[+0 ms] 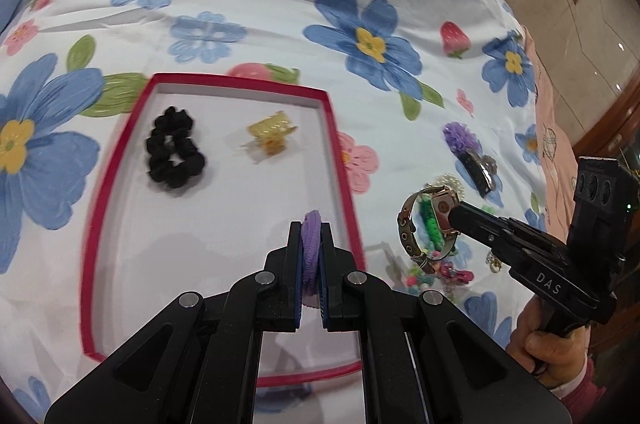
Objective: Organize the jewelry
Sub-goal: 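Lower the hair tie and watch into the tray and open both tools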
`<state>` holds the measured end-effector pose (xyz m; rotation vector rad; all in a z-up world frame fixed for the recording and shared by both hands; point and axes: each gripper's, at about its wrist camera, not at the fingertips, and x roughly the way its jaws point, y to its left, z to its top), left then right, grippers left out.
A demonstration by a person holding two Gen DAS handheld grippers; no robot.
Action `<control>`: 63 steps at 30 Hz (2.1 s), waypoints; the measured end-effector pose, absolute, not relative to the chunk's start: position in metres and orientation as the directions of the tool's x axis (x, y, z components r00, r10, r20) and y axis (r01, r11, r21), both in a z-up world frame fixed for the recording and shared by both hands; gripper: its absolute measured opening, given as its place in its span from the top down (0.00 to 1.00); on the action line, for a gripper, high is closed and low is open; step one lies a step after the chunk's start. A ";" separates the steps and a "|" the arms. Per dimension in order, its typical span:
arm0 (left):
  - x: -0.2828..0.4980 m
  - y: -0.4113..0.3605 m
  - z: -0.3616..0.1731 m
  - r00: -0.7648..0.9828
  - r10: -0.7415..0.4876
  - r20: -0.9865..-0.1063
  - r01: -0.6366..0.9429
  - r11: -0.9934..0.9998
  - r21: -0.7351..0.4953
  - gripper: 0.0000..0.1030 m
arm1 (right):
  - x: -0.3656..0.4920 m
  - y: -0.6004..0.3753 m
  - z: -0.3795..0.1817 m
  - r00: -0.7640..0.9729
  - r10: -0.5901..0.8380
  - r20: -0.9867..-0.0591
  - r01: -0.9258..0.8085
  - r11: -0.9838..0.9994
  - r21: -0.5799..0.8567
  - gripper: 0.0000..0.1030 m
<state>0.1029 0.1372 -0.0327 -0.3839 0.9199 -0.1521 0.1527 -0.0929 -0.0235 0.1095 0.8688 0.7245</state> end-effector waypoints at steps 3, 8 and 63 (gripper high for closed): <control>0.100 0.149 -0.035 0.607 -0.278 -0.745 -0.057 0.919 -0.390 0.95 | 0.153 -0.081 -0.024 0.413 0.629 -0.658 -0.552 0.748 0.368 0.90; 0.099 0.168 -0.039 0.613 -0.263 -0.745 -0.093 0.912 -0.399 0.95 | 0.156 -0.057 -0.024 0.388 0.641 -0.663 -0.582 0.728 0.363 0.90; 0.114 0.193 -0.062 0.588 -0.223 -0.778 -0.225 0.878 -0.422 0.59 | 0.184 -0.016 -0.038 0.329 0.617 -0.715 -0.591 0.725 0.354 0.74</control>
